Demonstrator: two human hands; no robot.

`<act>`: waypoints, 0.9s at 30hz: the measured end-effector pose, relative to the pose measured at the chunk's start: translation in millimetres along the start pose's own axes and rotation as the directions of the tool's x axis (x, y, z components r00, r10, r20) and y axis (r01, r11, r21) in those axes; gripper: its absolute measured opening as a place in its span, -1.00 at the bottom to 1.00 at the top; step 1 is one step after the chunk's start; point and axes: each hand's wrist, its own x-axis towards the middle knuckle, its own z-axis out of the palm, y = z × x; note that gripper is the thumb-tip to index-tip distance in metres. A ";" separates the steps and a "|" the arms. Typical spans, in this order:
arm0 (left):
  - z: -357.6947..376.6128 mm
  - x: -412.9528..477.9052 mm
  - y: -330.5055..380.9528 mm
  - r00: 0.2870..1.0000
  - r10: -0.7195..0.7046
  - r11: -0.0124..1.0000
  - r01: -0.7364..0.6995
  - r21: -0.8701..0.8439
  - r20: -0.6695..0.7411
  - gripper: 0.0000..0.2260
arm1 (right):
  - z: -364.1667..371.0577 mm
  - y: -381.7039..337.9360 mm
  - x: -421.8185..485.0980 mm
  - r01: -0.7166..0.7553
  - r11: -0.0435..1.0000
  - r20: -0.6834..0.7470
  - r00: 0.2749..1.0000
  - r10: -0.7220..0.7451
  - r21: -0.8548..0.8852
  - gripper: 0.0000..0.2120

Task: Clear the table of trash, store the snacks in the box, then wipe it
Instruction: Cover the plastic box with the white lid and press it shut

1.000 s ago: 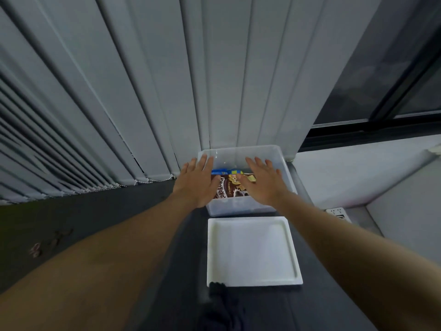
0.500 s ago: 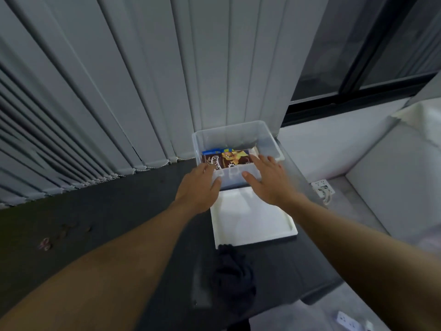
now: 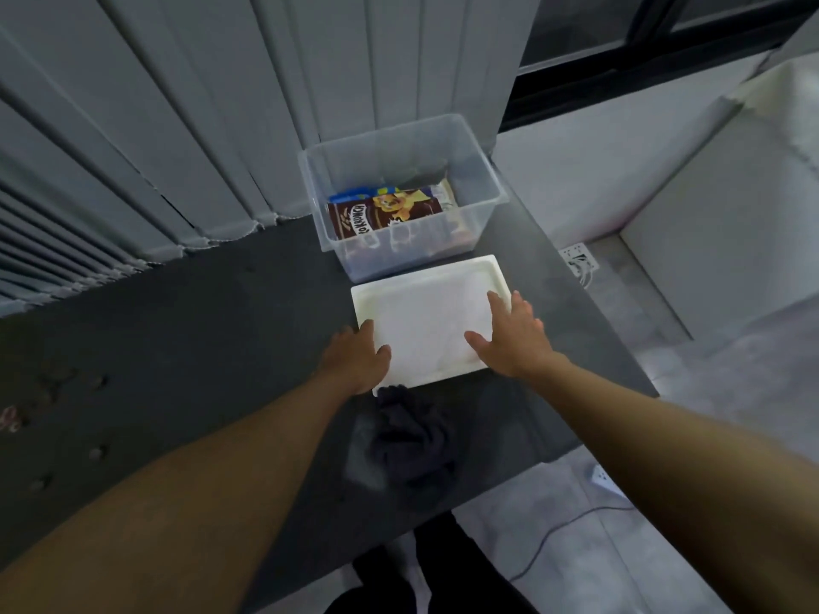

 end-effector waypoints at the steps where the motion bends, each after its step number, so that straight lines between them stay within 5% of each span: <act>1: 3.6 1.3 1.0 1.000 -0.013 1.000 0.013 -0.016 0.002 -0.43 | 3.3 1.8 2.4 -0.039 0.999 0.026 0.999 0.038 0.025 -0.20; 8: 12.7 7.1 11.0 0.972 -0.196 0.908 0.132 -0.398 -0.126 -0.47 | 2.6 -3.3 16.9 -0.172 0.981 0.003 0.985 0.172 0.085 -0.24; 15: -8.5 5.9 9.7 0.939 -0.281 0.791 0.109 -0.603 -0.198 -0.54 | -13.6 7.3 19.4 -0.202 0.950 -0.047 0.975 0.219 0.237 -0.28; 27: -37.6 -29.5 5.3 0.849 -0.330 0.834 0.058 -0.548 -0.412 -0.82 | -44.2 -0.1 -5.0 -0.018 0.949 -0.270 0.957 0.108 0.316 -0.63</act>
